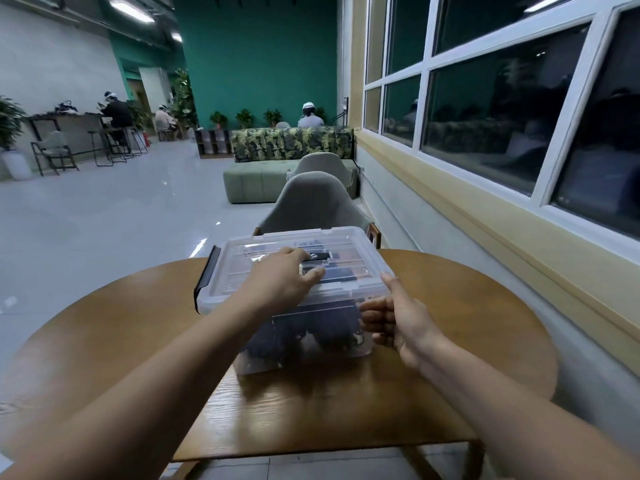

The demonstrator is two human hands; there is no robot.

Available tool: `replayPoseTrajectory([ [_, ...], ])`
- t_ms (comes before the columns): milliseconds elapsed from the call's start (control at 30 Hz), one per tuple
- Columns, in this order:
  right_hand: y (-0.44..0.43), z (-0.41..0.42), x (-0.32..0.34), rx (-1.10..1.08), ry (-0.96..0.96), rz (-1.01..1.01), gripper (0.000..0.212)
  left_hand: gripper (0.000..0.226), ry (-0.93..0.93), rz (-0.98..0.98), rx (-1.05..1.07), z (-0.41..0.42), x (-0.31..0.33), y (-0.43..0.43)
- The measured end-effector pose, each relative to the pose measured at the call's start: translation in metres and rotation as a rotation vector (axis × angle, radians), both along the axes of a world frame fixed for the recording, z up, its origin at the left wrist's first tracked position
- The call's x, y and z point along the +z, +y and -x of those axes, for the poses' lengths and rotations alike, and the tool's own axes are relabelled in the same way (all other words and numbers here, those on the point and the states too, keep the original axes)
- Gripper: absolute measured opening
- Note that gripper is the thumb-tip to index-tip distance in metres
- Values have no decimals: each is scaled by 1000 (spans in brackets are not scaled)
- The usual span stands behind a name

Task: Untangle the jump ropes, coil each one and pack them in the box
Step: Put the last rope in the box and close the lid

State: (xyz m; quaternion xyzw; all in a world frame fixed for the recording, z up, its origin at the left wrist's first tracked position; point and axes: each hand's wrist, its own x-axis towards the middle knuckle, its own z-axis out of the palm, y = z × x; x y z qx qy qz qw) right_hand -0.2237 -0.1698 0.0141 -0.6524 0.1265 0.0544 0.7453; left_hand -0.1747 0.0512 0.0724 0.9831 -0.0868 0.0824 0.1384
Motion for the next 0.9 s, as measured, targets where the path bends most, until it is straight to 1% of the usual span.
replayPoseTrajectory([
  [100,-13,-3,1,100,88,72,85,61,20,-16,-33,-5,-1,-5],
  [167,-22,-4,2,153,128,156,93,61,11,-28,-47,-3,-5,-3],
  [233,-32,-9,2,151,113,245,97,60,-9,-43,-58,-2,-8,-1],
  [333,-42,-19,3,136,42,339,95,58,-7,-49,-62,-1,-9,-1],
  [400,-43,-25,5,149,-3,297,94,56,-5,-56,-60,0,-8,-3],
  [433,-43,-28,6,131,-26,256,92,55,-6,-59,-59,1,-7,-3],
  [467,-43,-30,6,107,-68,236,85,55,-3,-60,-57,2,-7,-3],
  [500,-43,-32,7,79,-128,246,73,54,-5,-60,-56,2,-8,-3],
  [567,-40,-33,8,36,-258,315,45,54,-2,-58,-55,2,-8,-2],
  [633,-37,-34,11,30,-356,419,29,55,2,-59,-52,1,-8,-3],
  [700,-35,-35,14,32,-414,554,28,54,9,-63,-44,1,-7,-4],
  [800,-37,-36,19,60,-474,715,32,53,20,-66,-45,1,-5,-4],
  [900,-36,-34,25,93,-513,853,28,54,34,-56,-58,0,-3,-6],
])
